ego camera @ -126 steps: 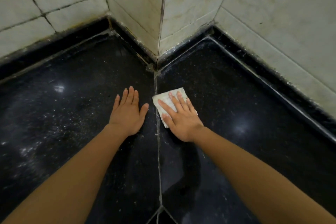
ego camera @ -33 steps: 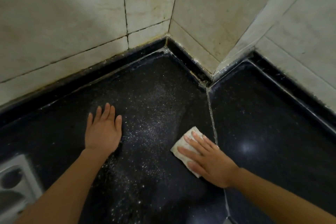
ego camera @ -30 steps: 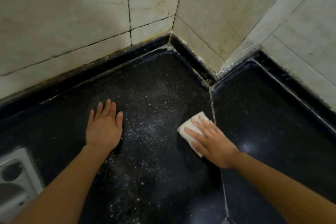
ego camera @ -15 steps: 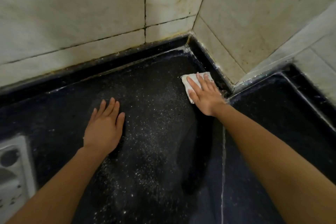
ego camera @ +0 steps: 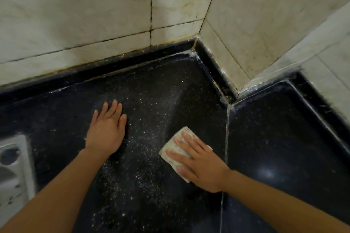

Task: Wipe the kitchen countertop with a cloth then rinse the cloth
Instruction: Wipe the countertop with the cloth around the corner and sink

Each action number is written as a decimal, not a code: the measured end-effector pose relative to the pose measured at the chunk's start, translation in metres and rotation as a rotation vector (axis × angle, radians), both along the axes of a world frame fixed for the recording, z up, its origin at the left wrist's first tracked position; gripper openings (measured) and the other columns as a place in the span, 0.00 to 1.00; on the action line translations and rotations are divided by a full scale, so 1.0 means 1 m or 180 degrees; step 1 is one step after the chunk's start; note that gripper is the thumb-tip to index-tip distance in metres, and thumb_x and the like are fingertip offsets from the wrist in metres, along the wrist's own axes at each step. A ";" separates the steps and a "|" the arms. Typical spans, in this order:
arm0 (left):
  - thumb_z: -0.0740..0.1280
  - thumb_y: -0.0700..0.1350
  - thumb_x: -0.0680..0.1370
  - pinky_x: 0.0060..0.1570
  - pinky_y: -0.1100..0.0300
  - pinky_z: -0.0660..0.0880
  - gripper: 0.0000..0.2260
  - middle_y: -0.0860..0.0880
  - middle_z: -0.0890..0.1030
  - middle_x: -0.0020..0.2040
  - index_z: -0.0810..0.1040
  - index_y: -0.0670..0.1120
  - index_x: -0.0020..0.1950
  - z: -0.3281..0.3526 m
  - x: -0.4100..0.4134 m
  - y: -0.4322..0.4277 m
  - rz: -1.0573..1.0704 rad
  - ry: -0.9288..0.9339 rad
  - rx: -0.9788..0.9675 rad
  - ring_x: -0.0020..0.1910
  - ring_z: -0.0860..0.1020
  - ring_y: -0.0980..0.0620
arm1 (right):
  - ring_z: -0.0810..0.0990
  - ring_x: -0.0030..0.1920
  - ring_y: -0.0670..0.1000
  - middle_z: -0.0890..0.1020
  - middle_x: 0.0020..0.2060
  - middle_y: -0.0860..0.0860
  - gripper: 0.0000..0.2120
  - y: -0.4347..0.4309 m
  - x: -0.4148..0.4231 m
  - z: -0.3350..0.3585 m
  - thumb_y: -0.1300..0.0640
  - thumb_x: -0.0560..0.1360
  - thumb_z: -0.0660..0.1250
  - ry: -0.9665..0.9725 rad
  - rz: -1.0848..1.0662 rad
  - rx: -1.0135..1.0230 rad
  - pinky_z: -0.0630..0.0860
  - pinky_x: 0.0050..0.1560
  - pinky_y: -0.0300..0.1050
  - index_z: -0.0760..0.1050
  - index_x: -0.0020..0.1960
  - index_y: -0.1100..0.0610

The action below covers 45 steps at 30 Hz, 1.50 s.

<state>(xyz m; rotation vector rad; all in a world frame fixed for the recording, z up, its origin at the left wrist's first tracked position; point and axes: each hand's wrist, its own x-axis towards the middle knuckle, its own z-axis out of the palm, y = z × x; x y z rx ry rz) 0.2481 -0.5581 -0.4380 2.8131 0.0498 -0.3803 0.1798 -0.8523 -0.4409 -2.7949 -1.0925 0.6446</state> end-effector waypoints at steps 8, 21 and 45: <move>0.46 0.52 0.82 0.74 0.54 0.42 0.24 0.50 0.52 0.78 0.54 0.46 0.77 -0.004 -0.002 -0.001 0.0067 -0.0157 -0.0052 0.77 0.47 0.51 | 0.35 0.77 0.51 0.41 0.78 0.49 0.26 -0.023 0.108 0.000 0.37 0.79 0.36 -0.0254 -0.0714 -0.0317 0.30 0.71 0.44 0.38 0.76 0.37; 0.48 0.51 0.83 0.73 0.56 0.42 0.22 0.51 0.56 0.77 0.58 0.46 0.76 -0.009 -0.001 0.000 0.0156 -0.0368 -0.0140 0.76 0.49 0.52 | 0.31 0.76 0.55 0.35 0.77 0.52 0.26 0.035 0.240 -0.005 0.40 0.82 0.39 0.0042 -0.2141 -0.0290 0.32 0.74 0.54 0.36 0.77 0.42; 0.50 0.52 0.83 0.72 0.59 0.41 0.23 0.50 0.56 0.77 0.59 0.45 0.76 -0.001 -0.002 -0.006 0.0363 -0.0375 -0.0304 0.77 0.49 0.52 | 0.40 0.78 0.53 0.45 0.79 0.52 0.28 -0.002 0.181 -0.009 0.36 0.78 0.36 -0.0319 -0.1234 -0.0278 0.38 0.74 0.48 0.41 0.77 0.39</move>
